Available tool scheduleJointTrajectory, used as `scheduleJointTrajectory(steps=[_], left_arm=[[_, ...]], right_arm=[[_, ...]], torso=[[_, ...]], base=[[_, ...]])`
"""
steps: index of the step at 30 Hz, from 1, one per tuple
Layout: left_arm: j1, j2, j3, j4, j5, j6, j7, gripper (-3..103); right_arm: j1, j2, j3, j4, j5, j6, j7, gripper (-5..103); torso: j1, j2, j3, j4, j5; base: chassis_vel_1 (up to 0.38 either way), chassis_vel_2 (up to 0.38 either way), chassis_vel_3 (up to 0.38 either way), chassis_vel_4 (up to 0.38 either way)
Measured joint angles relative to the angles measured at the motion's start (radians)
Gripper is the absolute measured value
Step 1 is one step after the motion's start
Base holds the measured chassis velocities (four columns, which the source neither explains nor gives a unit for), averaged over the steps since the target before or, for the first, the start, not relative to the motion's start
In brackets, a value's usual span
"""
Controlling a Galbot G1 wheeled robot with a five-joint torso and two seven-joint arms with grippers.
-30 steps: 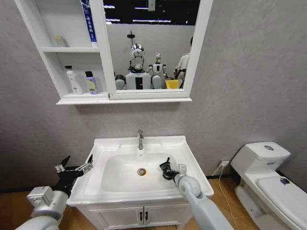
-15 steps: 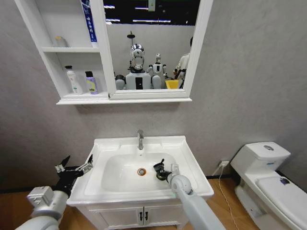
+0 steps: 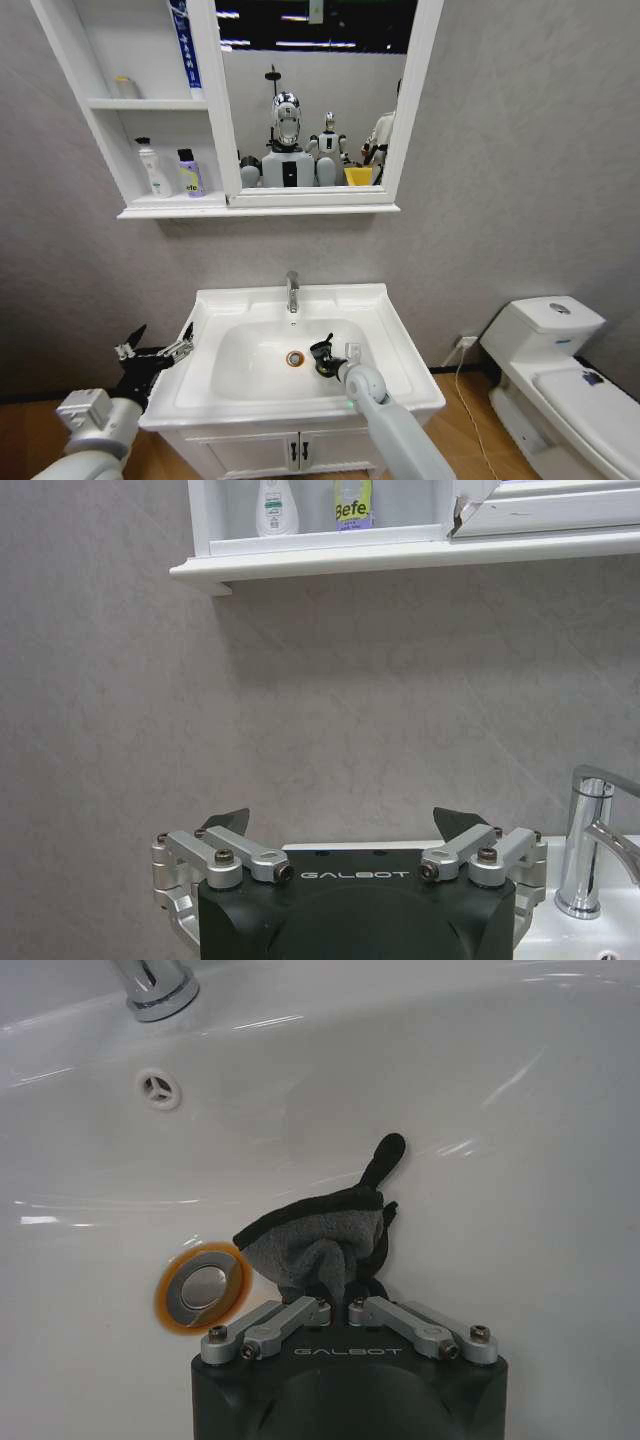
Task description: Move facial cleanser and shampoo from washbasin to cabinet, then wipe washbasin with towel.
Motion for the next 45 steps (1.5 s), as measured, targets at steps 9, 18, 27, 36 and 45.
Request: scheduleJointTrajectory(steps=[9,18,27,36,45], left_arm=[[0.000,0.000,0.000,0.000,0.000,0.000,0.000,100],[0.000,0.000,0.000,0.000,0.000,0.000,0.000,100],[0.000,0.000,0.000,0.000,0.000,0.000,0.000,100],[0.000,0.000,0.000,0.000,0.000,0.000,0.000,100],[0.000,0.000,0.000,0.000,0.000,0.000,0.000,100]], right_arm=[[0.043,0.021,-0.045,-0.028,0.012,-0.003,0.023,3],[0.098,0.064,-0.103,-0.106,0.014,-0.002,0.027,3],[0.142,0.095,-0.150,-0.152,0.041,-0.002,0.027,3],[0.193,0.113,-0.218,-0.179,0.088,-0.002,0.030,3],[0.195,0.118,-0.221,-0.208,0.086,0.000,0.015,3]], torso=[[0.000,0.000,0.000,0.0001,0.0000],[0.000,0.000,0.000,0.0000,-0.0001],[0.000,0.000,0.000,0.0001,-0.0001],[0.000,0.000,0.000,0.0004,0.0000],[0.000,0.000,0.000,0.0004,0.0003]], base=[[0.000,0.000,0.000,0.000],[0.000,0.000,0.000,0.000],[0.000,0.000,0.000,0.000],[0.000,0.000,0.000,0.000],[0.000,0.000,0.000,0.000]])
